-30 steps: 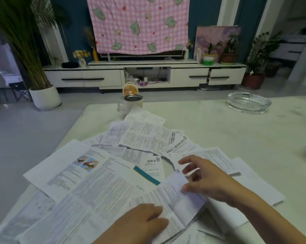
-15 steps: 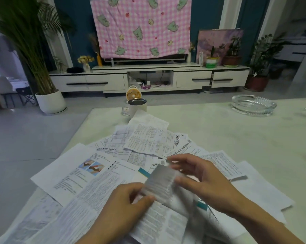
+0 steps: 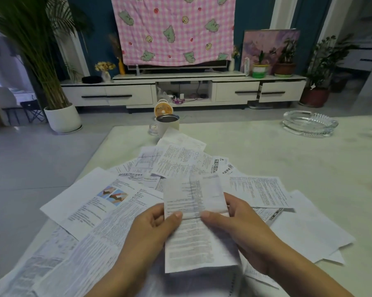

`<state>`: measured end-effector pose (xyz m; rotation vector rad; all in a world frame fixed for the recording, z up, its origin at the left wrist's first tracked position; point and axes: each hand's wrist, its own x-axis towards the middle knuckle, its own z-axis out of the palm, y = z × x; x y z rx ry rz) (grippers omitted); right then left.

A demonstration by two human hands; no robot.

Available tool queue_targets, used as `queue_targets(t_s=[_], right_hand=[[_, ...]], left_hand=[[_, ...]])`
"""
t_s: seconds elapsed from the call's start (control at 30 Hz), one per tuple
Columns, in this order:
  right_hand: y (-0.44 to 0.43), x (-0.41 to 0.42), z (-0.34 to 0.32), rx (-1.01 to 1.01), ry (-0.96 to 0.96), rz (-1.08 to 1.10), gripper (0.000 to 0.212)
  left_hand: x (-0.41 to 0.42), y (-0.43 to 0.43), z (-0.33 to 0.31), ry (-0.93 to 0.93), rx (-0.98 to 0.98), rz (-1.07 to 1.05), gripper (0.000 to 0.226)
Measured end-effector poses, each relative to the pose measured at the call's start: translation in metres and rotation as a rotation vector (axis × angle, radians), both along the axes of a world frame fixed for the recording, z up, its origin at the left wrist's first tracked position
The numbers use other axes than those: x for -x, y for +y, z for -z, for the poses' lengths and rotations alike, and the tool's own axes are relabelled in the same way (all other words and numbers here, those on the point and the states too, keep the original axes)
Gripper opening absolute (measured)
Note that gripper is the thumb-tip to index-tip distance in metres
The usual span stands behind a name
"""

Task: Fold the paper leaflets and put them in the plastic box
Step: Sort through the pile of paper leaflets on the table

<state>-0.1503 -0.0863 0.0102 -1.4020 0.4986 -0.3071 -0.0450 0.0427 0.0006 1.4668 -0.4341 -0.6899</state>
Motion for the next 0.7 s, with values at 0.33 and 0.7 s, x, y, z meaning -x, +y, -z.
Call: queue_targets(t_s=[0.33, 0.7], right_hand=[[-0.012, 0.005, -0.008, -0.172, -0.111, -0.035, 0.033], [-0.005, 0.004, -0.004, 0.09, -0.042, 0.069, 0.022]], left_hand=[[0.005, 0.0, -0.009, 0.34, 0.137, 0.245, 0.051], [0.001, 0.001, -0.007, 0.28, 0.147, 0.072, 0.023]])
